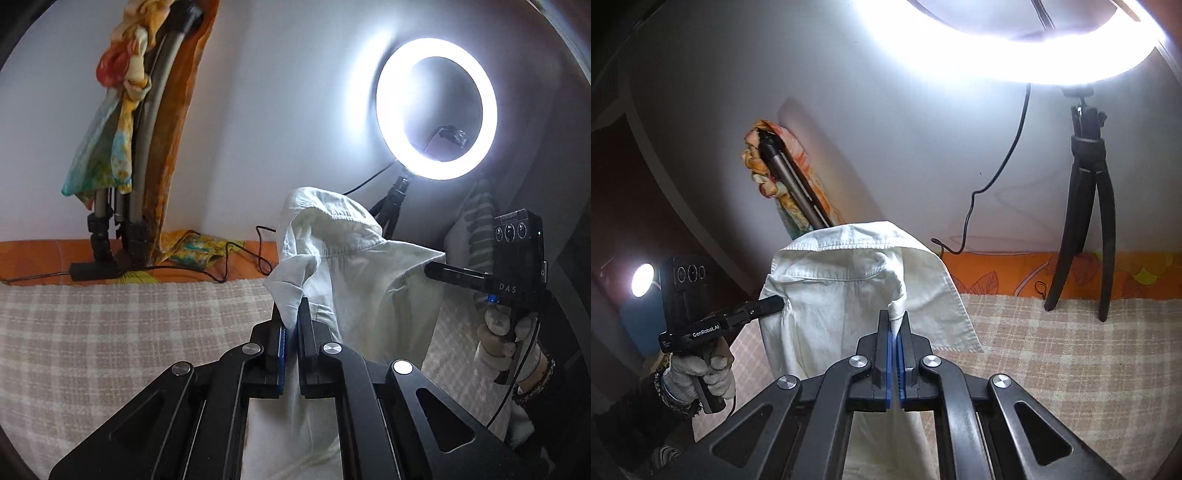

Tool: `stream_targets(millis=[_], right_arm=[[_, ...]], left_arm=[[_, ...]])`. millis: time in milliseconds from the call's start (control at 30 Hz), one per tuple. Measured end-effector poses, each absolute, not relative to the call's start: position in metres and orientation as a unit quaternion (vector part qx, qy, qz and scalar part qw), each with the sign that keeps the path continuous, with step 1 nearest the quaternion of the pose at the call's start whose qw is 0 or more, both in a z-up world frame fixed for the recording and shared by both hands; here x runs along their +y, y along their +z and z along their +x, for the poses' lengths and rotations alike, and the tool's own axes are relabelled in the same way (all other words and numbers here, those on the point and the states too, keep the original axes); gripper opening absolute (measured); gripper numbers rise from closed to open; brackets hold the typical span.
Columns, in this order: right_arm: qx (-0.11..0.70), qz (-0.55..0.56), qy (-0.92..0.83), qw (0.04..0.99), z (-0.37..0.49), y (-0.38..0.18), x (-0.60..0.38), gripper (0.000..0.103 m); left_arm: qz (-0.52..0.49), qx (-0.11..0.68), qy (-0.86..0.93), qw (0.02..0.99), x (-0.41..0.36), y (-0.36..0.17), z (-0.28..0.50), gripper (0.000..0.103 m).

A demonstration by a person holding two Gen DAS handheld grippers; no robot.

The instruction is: Fold small clothes

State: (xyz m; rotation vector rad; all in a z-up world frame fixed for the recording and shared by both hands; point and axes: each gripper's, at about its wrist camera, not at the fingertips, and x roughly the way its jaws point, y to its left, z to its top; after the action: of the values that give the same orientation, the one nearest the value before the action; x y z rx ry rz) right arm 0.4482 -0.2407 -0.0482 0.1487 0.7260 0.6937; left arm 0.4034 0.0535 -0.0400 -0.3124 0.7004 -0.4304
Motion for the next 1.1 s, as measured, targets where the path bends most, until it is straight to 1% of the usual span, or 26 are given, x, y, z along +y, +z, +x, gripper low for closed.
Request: stream_targets(millis=[167,367,600,767,1000,1067,1100], right_arm=[[0.332,0.055,0.327,0.883,0.396,-0.031,-0.248,0.000],[0.326,0.035,0.315,0.891,0.330,-0.037,-0.252,0.000],[0.338,0.033,0.293,0.894,0.264,-0.071,-0.270,0.000],[0.351,0.013,0.274,0.896,0.235,-0.097,-0.275,0.000],[0.370,-0.075,0.242,0.894,0.209,-0.130,-0.264,0.000],[0.381,-0.106,0.235,0.888,0.202,-0.140,-0.262,0.005],[0.394,-0.117,0.234,0.881,0.201,-0.146,-0.263,0.005]], left_arm=[[-0.127,0.330,-0.206,0.912,0.050,-0.020,0.356,0.003],[-0.097,0.325,-0.202,0.919,0.048,-0.014,0.291,0.003],[-0.058,0.337,-0.196,0.919,0.038,-0.035,0.237,0.003],[-0.014,0.348,-0.190,0.918,0.024,-0.057,0.207,0.003],[0.064,0.369,-0.193,0.907,0.006,-0.081,0.174,0.004],[0.078,0.383,-0.190,0.901,0.006,-0.087,0.165,0.006],[0.077,0.390,-0.191,0.898,0.009,-0.089,0.162,0.006]])
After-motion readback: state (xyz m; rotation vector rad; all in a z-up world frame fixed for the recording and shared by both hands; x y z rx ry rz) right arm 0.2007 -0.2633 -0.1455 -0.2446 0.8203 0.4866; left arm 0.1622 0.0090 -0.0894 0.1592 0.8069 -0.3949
